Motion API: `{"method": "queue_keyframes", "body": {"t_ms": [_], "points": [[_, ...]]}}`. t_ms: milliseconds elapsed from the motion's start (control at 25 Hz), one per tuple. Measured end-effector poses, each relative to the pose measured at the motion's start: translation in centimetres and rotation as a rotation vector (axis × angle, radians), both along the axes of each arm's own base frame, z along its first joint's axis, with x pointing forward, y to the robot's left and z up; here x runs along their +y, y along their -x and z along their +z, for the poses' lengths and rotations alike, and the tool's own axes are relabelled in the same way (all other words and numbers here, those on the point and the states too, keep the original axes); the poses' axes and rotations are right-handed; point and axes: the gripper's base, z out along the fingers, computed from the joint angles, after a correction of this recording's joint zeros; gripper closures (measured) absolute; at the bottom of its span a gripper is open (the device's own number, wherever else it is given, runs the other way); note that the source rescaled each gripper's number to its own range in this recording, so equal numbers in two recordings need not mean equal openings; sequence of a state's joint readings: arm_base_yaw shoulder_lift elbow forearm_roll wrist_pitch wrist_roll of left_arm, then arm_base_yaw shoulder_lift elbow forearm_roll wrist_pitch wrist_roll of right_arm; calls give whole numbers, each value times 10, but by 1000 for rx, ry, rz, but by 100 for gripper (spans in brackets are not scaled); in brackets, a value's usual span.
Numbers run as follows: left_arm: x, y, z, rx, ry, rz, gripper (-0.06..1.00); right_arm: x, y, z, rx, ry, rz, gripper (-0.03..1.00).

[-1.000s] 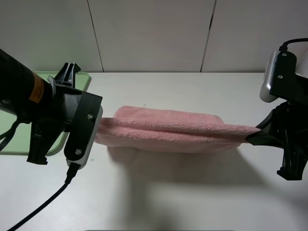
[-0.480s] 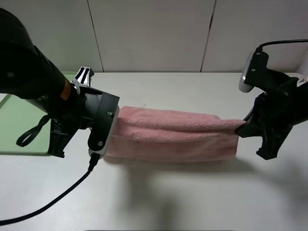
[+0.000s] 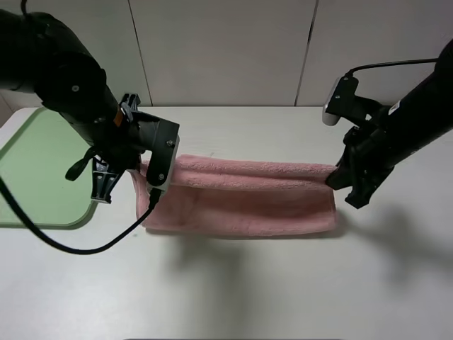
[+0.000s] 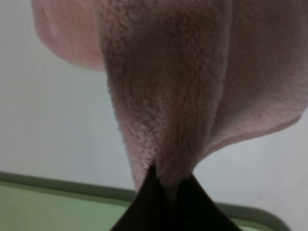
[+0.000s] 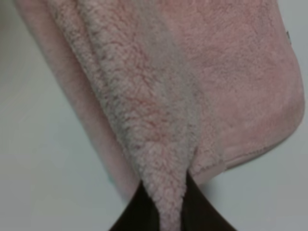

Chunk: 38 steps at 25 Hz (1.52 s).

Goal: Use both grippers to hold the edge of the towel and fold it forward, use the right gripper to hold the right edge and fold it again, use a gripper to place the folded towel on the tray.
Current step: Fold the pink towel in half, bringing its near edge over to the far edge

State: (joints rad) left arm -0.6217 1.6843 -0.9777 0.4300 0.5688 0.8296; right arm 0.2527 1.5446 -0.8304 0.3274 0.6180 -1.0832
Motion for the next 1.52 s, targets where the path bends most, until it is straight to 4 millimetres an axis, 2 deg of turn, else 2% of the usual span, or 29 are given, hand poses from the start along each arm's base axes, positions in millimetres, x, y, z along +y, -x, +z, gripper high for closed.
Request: {"method": "queue_keyframes", "body": {"t_ms": [160, 400, 640, 1320, 1360, 1440, 1520], "points": [[-1, -14, -12, 12, -8, -2, 94, 3, -14, -10, 6, 10, -4, 97], [-6, -33, -28, 29, -17, 10, 94, 3, -24, -23, -26, 25, -18, 97], [-12, -45, -32, -1, 17, 1, 94, 1, -32, -27, -93, 40, -29, 97], [-17, -49, -31, -45, 66, -24, 94, -1, -40, -30, -166, 80, -3, 97], [-17, -49, -31, -45, 66, -24, 94, -1, -40, -30, -168, 84, 2, 96], [-17, -49, -31, -45, 66, -24, 91, -1, -41, -29, -180, 88, 4, 87], [-17, -49, -31, -46, 66, -24, 83, -1, -43, -28, -210, 88, 0, 64]]}}
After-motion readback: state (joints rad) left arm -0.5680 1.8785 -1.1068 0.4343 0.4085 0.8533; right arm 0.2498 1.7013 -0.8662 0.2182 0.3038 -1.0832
